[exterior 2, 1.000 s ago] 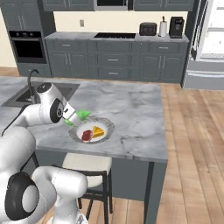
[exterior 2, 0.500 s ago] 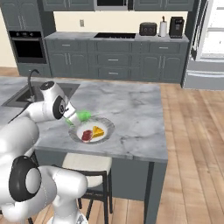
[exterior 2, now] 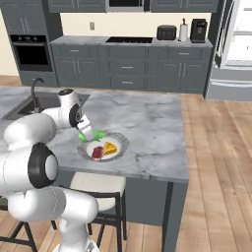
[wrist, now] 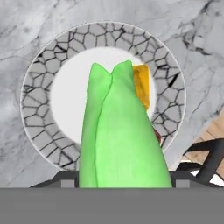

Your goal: Take the cheese, steak, and corn from the fridge and place them on the plate on the dining counter to create an appetizer plate.

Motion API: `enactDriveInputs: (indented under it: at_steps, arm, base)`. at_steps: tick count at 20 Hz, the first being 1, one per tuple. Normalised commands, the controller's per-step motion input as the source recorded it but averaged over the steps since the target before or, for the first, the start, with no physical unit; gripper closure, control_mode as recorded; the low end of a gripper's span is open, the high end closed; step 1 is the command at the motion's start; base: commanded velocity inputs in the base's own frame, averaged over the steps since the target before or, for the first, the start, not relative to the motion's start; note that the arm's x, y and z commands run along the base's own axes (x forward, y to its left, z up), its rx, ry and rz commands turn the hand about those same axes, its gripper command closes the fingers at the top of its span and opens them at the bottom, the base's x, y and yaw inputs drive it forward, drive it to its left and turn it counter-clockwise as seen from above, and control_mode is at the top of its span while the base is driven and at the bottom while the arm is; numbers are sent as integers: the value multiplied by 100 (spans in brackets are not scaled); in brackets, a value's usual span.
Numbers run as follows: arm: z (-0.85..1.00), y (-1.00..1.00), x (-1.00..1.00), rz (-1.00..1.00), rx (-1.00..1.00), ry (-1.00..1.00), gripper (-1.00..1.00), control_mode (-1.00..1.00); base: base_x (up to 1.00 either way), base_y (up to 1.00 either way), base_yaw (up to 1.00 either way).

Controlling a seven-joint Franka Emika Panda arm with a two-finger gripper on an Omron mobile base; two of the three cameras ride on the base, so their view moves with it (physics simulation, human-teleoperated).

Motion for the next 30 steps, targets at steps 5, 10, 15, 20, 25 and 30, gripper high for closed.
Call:
enactDriveInputs:
  at_steps: [5, 10, 15, 20, 25, 30]
  arm:
    - [-33, 16, 48, -2, 0, 3, 100, -100]
    - [-54, 0, 36, 0, 0, 0, 100, -100]
    - [-49, 0, 33, -2, 0, 0, 100, -100]
    - [-34, 0, 51, -3, -3, -9, 100, -100]
    - [-13, -8, 23, -5, -4, -9, -100, -100]
    - [-1, -27, 0, -6, 0, 0, -100, -100]
  base:
    - [0, 0, 0]
    - [0, 0, 0]
    - [0, 0, 0]
    - [0, 0, 0]
    - [0, 0, 0]
    - [0, 0, 0]
